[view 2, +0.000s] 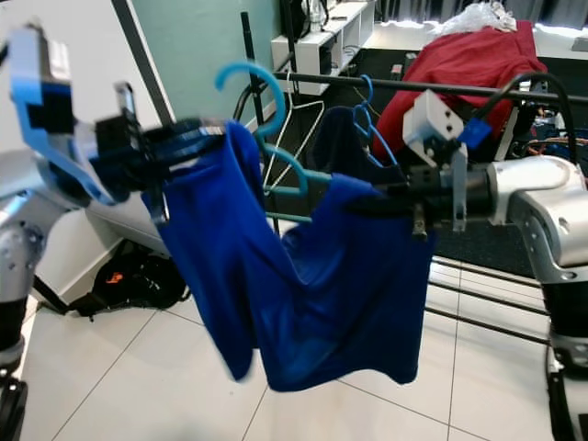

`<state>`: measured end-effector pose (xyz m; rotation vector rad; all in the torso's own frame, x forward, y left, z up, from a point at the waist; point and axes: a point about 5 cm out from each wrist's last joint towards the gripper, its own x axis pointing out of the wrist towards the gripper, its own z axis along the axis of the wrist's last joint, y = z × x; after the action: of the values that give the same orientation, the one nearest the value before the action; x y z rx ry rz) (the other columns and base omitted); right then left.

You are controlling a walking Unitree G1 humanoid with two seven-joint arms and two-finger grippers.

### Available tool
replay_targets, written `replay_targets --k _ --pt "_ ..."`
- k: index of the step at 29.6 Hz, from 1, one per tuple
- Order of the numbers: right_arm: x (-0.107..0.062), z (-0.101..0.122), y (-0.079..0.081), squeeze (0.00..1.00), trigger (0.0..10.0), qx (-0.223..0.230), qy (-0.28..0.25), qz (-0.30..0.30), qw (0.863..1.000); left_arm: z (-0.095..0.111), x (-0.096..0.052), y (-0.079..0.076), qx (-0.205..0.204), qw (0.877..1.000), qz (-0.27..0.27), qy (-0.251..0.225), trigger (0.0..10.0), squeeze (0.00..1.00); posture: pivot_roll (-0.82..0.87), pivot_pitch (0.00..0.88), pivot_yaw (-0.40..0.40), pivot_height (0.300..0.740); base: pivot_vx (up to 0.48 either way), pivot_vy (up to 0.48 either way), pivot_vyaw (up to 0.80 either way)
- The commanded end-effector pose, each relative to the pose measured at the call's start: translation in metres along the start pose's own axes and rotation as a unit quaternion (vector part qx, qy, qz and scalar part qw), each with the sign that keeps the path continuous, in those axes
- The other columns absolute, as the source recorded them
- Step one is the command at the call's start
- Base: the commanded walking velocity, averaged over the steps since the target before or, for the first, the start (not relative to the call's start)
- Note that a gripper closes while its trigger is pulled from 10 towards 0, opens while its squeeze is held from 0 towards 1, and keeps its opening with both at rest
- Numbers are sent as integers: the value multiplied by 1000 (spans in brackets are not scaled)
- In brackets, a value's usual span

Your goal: Hang hanger

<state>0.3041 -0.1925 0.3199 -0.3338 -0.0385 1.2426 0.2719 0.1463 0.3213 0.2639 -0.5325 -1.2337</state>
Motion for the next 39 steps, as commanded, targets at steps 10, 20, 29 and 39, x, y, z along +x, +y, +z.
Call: replay_targets --k 10,20,29,39 --pt "9 8 -3 0 10000 11 -91 -32 995 -8 1 -11 -1 998 -33 45 980 0 -155 41 63 740 0 0 0" --pt "18 1 -4 0 10000 19 -89 -38 995 -7 3 -13 0 999 -27 45 0 0 -149 42 59 740 0 0 0" --pt "23 0 -13 0 10000 19 -91 -89 992 -8 4 -17 1 998 -29 52 3490 0 -147 42 58 740 0 0 0" --pt "27 6 -17 0 10000 18 -123 -117 985 -13 7 -24 -17 997 -45 66 10000 1000 -140 39 61 740 0 0 0"
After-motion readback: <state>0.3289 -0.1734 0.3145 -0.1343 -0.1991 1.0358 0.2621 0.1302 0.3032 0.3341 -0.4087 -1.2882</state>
